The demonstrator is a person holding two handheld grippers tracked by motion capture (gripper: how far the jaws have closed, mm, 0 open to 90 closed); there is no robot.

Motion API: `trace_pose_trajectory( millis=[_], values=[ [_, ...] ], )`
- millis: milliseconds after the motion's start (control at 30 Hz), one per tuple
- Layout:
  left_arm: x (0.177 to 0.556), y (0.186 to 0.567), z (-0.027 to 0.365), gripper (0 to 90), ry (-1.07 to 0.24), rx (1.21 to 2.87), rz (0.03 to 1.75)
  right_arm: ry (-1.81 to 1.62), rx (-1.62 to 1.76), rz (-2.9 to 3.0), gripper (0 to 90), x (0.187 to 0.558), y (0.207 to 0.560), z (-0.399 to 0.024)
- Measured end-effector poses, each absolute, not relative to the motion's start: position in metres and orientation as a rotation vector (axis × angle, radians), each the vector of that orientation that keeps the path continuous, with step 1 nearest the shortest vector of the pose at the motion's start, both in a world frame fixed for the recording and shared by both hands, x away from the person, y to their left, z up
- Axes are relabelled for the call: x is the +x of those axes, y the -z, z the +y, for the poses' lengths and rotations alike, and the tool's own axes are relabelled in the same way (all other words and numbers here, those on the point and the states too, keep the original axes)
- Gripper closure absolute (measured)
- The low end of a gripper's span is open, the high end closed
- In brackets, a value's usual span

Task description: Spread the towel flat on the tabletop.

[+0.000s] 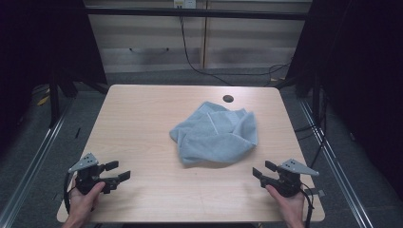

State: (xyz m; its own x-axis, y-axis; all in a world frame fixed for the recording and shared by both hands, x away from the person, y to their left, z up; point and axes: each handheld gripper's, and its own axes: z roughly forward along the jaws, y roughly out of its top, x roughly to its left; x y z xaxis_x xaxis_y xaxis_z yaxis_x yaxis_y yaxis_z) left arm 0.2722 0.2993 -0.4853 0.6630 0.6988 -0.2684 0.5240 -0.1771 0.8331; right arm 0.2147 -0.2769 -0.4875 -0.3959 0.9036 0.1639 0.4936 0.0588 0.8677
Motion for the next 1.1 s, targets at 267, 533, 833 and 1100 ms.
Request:
trace_pose_trajectory(
  millis=[267,533,833,1100],
  values=[
    [0.273,0.485,0.296,25.2,-0.211,1.844,0.972,-1.242,1.383,2.061,34.4,0.220,0.490,-0.264],
    [0.272,0.482,0.284,26.8,-0.216,1.888,0.932,-1.254,1.281,2.141,40.6,0.231,0.471,-0.248],
    [0.299,0.460,0.256,31.7,-0.240,1.895,0.864,-1.194,1.143,2.206,36.5,0.284,0.444,-0.217],
    [0.311,0.461,0.241,32.2,-0.225,1.879,0.866,-1.168,1.202,2.260,27.2,0.350,0.452,-0.204]
  ],
)
